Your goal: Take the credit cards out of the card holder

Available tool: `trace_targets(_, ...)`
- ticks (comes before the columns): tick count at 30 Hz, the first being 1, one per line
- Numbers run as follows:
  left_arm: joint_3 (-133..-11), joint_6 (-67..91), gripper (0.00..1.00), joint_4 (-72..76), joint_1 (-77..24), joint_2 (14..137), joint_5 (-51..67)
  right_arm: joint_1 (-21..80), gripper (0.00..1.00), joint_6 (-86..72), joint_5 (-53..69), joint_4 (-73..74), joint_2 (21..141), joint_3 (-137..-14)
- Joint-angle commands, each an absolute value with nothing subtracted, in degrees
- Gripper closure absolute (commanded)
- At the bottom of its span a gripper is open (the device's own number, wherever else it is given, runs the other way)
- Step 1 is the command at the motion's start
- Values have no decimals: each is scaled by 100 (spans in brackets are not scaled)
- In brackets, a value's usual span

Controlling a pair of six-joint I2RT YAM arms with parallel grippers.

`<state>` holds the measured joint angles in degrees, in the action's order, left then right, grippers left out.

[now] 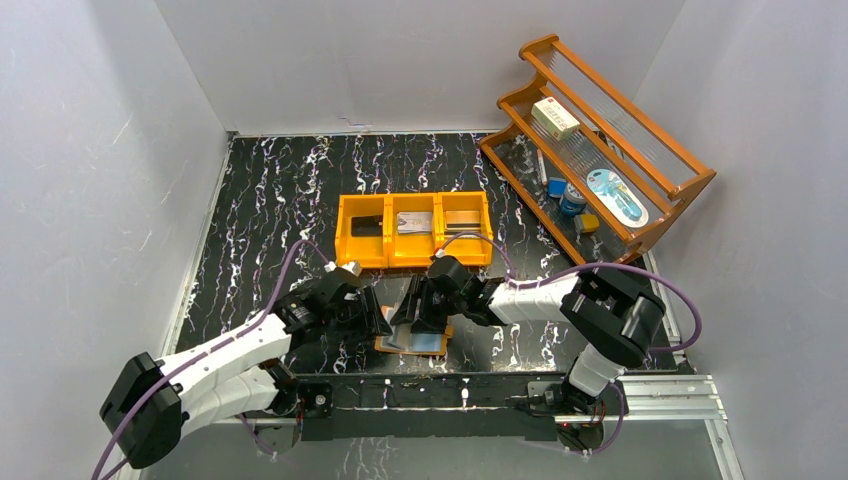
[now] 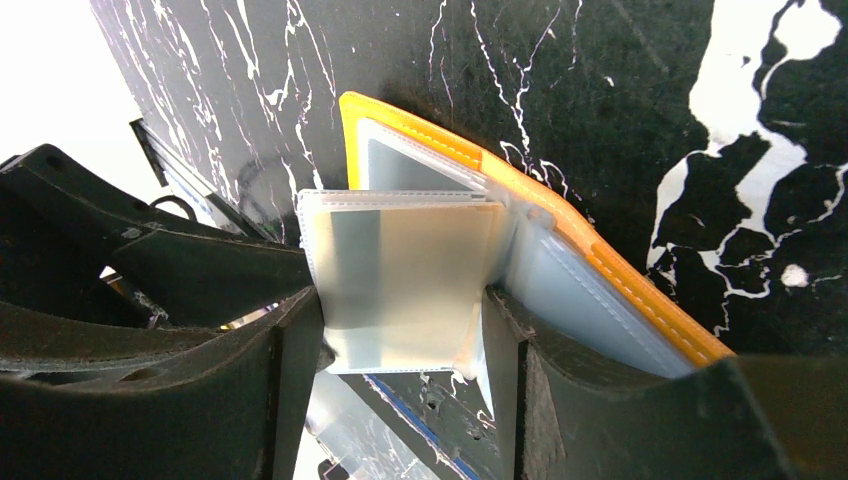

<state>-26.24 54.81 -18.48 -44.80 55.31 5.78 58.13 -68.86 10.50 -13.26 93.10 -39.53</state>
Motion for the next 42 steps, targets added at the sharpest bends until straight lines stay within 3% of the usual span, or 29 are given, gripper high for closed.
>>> trace_targets(1,-2852,5436,50,-2145,-4465,5363,307,5827,34,-6829,1011,-910,9447,-3775)
trace_targets(29,-2838,5311,55,-2099,-4465,5693,349,5817,33,-6838,1051,-944,9454,-3782)
trace_targets(42,-2923,5274,51,-2101,-4465,5278,175,5809,34,-6838,1085,-982,9484,-3782)
